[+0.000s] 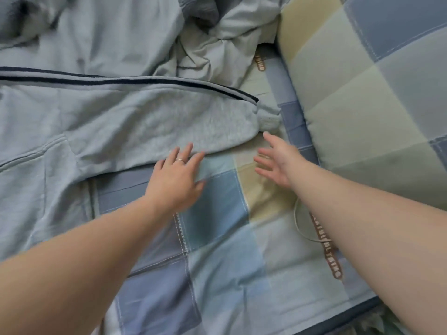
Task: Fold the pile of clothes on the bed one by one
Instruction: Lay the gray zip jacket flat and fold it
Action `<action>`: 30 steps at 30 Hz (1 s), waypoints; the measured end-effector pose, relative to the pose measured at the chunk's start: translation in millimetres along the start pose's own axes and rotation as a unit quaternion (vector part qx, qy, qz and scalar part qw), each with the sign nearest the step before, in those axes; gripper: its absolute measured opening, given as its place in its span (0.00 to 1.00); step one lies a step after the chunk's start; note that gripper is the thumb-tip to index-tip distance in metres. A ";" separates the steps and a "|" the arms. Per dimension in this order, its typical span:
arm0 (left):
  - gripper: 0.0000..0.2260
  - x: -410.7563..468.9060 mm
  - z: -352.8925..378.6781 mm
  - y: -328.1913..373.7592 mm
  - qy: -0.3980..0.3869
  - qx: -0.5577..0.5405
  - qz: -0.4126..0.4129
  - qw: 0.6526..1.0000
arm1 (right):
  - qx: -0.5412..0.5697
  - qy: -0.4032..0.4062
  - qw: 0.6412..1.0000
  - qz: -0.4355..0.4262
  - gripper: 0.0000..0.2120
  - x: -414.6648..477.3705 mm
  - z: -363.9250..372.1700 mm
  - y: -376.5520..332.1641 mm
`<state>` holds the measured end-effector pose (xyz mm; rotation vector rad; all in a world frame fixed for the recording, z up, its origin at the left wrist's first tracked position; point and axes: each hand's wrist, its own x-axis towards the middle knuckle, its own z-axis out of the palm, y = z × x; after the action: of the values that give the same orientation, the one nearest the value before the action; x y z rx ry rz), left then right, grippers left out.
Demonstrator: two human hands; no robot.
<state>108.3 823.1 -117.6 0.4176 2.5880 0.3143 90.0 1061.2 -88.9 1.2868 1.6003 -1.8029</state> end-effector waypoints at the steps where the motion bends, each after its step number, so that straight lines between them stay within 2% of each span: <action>1: 0.33 12.4 -0.2 -1.1 -0.008 -0.002 -0.008 1.000 | 0.020 -0.006 1.000 0.002 0.27 10.3 2.9 -7.6; 5: 0.34 35.6 10.6 -10.4 -0.073 -0.002 -0.050 0.996 | 0.079 -0.020 0.996 0.020 0.22 47.6 17.7 -29.1; 8: 0.34 36.5 18.9 -10.2 -0.073 -0.012 -0.057 0.996 | 0.091 -0.008 0.995 0.034 0.13 66.6 21.4 -39.9; 14: 0.34 36.5 20.9 -11.8 -0.079 -0.048 -0.062 0.994 | 0.080 0.036 0.995 0.051 0.07 75.7 23.5 -45.0; 16: 0.35 37.1 18.6 -13.7 -0.091 -0.067 -0.066 0.991 | 0.092 0.047 0.994 0.024 0.09 71.2 25.3 -45.4; 18: 0.35 40.7 15.3 -15.8 -0.119 -0.097 -0.070 0.986 | 0.108 0.063 0.991 -0.037 0.14 66.8 25.8 -46.3; 20: 0.35 43.3 6.2 -16.9 -0.158 -0.136 -0.071 0.975 | 0.079 0.074 0.987 -0.117 0.12 52.5 28.5 -49.1; 22: 0.29 46.4 -11.8 -18.0 -0.173 -0.215 -0.079 0.958 | 0.034 0.071 0.980 -0.185 0.09 32.5 32.8 -52.9; 23: 0.25 47.1 -24.4 -18.9 -0.158 -0.303 -0.099 0.934 | 0.012 0.066 0.975 -0.214 0.08 20.6 36.4 -54.4; 24: 0.21 46.9 -38.5 -19.2 -0.126 -0.415 -0.125 0.892 | -0.009 0.062 0.969 -0.240 0.07 9.3 41.9 -55.6; 26: 0.16 39.6 -69.1 -23.0 -0.051 -0.613 -0.166 0.771 | -0.068 0.052 0.952 -0.293 0.06 -14.8 61.8 -56.3; 28: 0.17 30.2 -95.0 -31.9 -0.023 -0.715 -0.151 0.683 | -0.119 0.019 0.927 -0.356 0.05 -41.6 92.4 -52.8; 30: 0.26 17.3 -116.0 -46.0 -0.049 -0.775 -0.108 0.621 | -0.185 -0.027 0.890 -0.415 0.07 -67.6 130.0 -43.8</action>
<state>24.4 769.9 -40.1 -0.5076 1.3179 2.0210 41.5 934.0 -19.5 0.3658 2.5422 -1.7621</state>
